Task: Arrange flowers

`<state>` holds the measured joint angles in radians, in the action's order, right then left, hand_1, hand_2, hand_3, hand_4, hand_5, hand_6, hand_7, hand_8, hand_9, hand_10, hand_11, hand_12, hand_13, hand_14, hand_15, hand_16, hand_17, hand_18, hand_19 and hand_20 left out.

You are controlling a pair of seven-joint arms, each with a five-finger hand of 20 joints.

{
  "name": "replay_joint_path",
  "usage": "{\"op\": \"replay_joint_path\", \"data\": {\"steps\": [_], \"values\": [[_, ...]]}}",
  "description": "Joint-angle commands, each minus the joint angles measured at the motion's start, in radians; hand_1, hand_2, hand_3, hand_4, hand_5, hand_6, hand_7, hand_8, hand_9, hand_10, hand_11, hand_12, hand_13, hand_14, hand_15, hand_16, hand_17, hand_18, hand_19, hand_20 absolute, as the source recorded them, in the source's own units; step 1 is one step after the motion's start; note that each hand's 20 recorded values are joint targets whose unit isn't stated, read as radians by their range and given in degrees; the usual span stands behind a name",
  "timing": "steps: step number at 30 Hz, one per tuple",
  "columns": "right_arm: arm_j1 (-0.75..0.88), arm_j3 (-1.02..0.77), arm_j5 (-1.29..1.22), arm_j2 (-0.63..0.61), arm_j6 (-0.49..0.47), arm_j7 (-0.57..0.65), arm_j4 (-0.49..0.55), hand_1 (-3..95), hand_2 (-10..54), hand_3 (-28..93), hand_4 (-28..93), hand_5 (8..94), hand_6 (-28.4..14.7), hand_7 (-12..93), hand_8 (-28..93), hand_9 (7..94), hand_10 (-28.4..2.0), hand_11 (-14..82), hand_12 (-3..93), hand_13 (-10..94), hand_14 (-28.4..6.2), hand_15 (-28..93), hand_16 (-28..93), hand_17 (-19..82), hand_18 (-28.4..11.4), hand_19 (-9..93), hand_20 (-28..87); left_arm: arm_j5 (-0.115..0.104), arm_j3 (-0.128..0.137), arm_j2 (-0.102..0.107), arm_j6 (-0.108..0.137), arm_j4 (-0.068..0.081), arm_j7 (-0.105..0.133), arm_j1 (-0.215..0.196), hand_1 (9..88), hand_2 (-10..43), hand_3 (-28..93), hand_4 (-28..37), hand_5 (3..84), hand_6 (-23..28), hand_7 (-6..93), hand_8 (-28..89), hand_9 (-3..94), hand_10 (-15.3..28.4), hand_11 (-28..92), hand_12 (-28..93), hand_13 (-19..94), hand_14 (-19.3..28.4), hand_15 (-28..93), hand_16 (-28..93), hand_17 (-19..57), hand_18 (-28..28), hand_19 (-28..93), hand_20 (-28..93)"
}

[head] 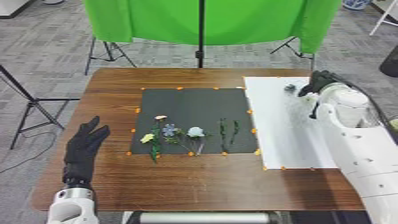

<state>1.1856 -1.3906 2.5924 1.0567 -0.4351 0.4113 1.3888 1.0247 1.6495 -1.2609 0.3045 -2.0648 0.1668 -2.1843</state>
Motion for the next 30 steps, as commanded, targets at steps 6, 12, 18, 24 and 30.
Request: {"op": "replay_joint_path", "data": {"steps": [6,12,18,24,30], "values": [[0.088,-0.021,0.101,0.023,0.339,-0.156,-0.131,48.0,-9.5,65,-21,59.8,3.3,21,-10,74.7,-12.5,18.2,21.2,84,-4.2,63,32,59,-13.1,93,55,0.004,0.004,-0.003,0.001,-0.004,-0.010,-0.012,19.0,5.0,63,-28.3,39.8,3.7,6.6,-6,45.8,12.3,14,11,35,14.6,10,4,3.8,12.6,5,20],[0.077,0.029,0.006,-0.056,0.486,-0.145,-0.035,60.7,-9.5,55,-20,77.2,2.1,25,7,91.7,-8.3,15.4,33.5,91,-1.2,61,33,65,-11.6,93,58,0.002,0.003,-0.003,0.004,-0.002,-0.001,-0.013,19.2,5.0,64,-28.3,39.8,3.7,6.6,-6,45.9,12.3,14,11,35,14.5,10,4,3.7,12.6,5,19],[0.077,0.136,-0.137,-0.116,0.487,-0.148,0.175,61.1,-9.5,56,-20,77.9,1.8,25,7,92.3,-7.9,15.3,34.1,92,-0.7,60,33,66,-11.1,93,59,0.003,-0.003,-0.004,-0.003,0.000,-0.003,-0.014,19.1,5.0,64,-28.3,39.9,3.7,6.6,-6,45.8,12.3,14,11,35,14.5,10,4,3.7,12.6,5,19],[0.070,0.275,-0.226,-0.107,0.357,-0.195,0.294,60.9,-9.5,56,-19,78.0,1.6,25,8,92.2,-7.9,15.2,34.6,92,-0.7,60,34,66,-10.9,93,59,0.006,-0.009,-0.004,-0.010,0.004,-0.006,0.000,19.2,4.9,64,-28.3,39.8,3.7,6.6,-6,45.9,12.3,14,11,35,14.5,10,4,3.8,12.6,5,19],[0.024,0.397,-0.238,-0.069,0.277,-0.234,0.269,60.4,-9.5,56,-18,77.8,1.8,24,8,91.9,-8.1,14.9,35.0,92,-0.7,60,34,66,-10.9,93,59,0.009,-0.016,-0.006,-0.022,0.010,-0.013,0.010,19.2,4.9,64,-28.3,39.8,3.6,6.6,-6,45.9,12.4,14,11,35,14.5,10,4,3.8,12.6,5,19]]}}
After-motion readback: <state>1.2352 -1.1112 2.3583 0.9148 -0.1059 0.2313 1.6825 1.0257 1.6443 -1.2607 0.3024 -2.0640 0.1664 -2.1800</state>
